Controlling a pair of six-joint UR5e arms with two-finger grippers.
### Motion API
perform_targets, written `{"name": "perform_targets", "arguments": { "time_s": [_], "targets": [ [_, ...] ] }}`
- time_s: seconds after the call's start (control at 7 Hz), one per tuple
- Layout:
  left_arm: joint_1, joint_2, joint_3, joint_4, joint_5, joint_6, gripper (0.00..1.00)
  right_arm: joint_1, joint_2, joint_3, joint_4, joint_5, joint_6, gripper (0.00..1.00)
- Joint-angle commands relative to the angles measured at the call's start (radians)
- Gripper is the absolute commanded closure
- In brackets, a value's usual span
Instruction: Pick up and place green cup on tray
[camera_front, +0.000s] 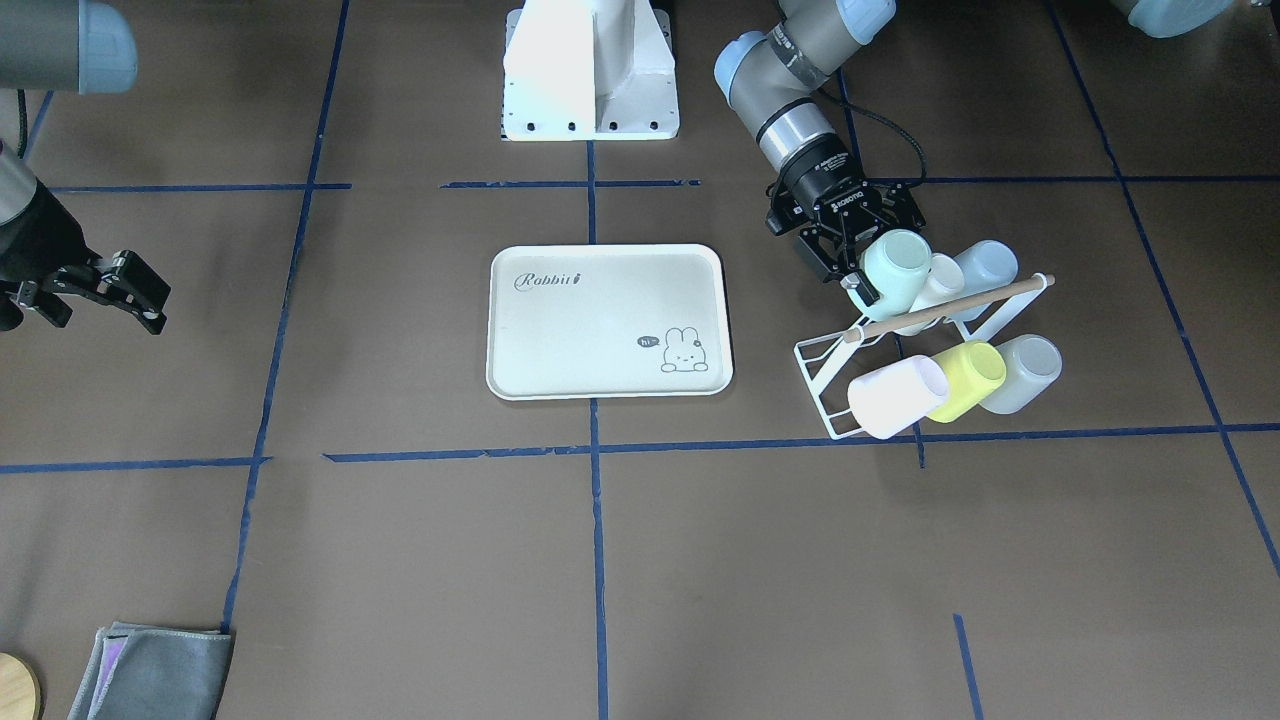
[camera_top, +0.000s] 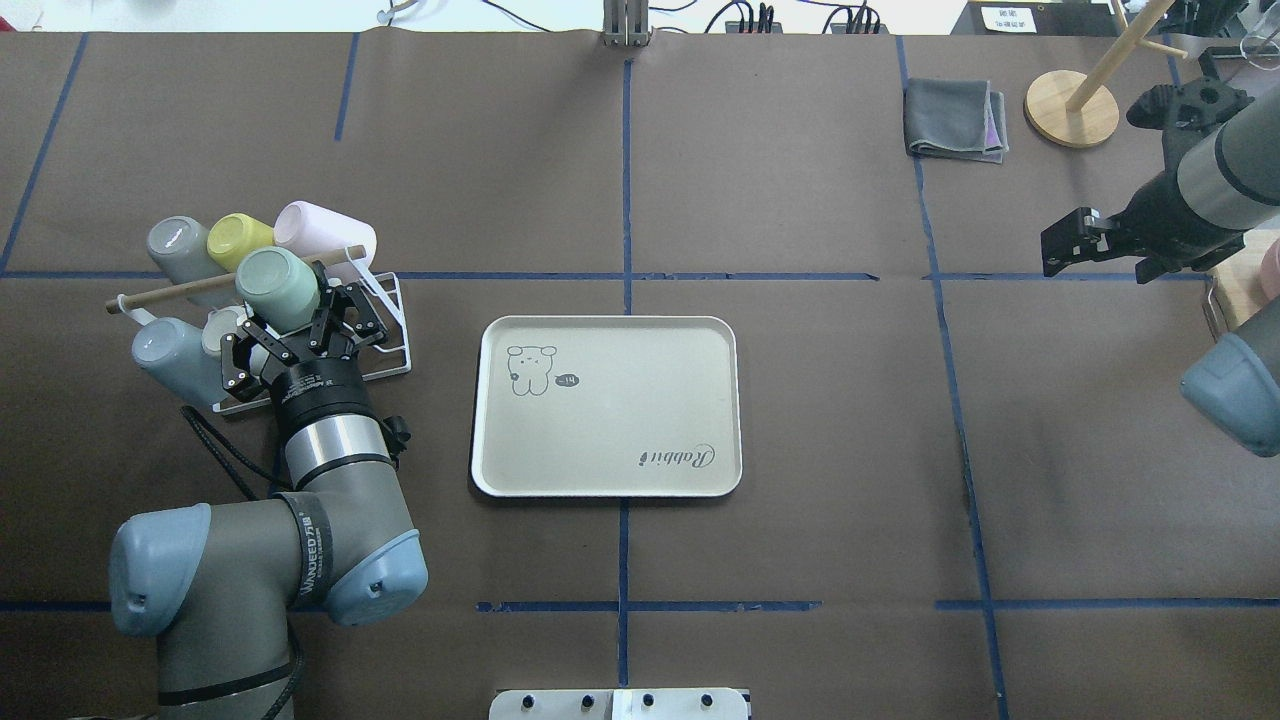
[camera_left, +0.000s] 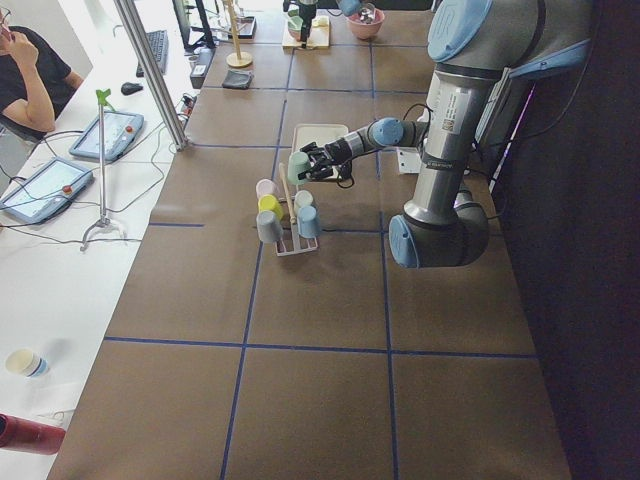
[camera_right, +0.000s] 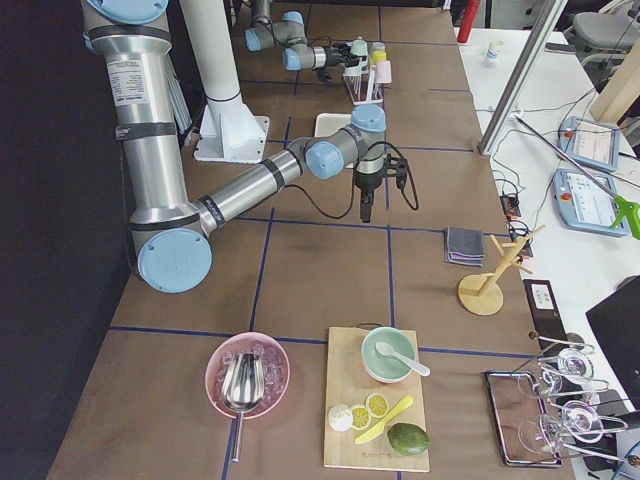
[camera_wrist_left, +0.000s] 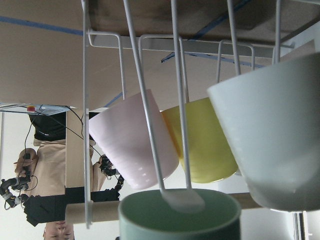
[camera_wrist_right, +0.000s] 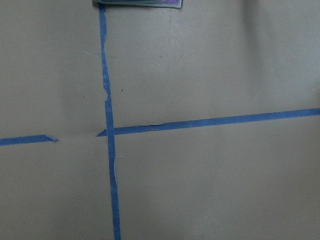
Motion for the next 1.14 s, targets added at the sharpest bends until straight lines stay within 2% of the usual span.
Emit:
{"name": "perform_targets", "arguments": {
  "time_s": [0.0, 0.29, 0.57, 0.71, 1.0],
  "targets": [
    [-0.006, 0.0, -0.057, 0.011, -0.002, 0.001, 0.58, -0.001, 0.0, 0.001, 0.0, 0.0, 0.0, 0.0],
    [-0.044, -0.007, -0.091, 0.011, -0.002, 0.002, 0.58, -0.001, 0.002, 0.0, 0.0, 0.0, 0.0, 0.0],
    [-0.058, -0.02, -0.233, -0.001, -0.043, -0.006, 0.59, -0.001, 0.002, 0.0, 0.0, 0.0, 0.0, 0.0],
    [-0.066, -0.059, -0.276, -0.039, -0.12, -0.013, 0.6, -0.001, 0.002, -0.002, 0.0, 0.0, -0.002, 0.0],
    [-0.093, -0.073, -0.287, -0.171, -0.251, -0.176, 0.68, 0.0, 0.005, 0.0, 0.0, -0.002, -0.002, 0.0]
  ]
}}
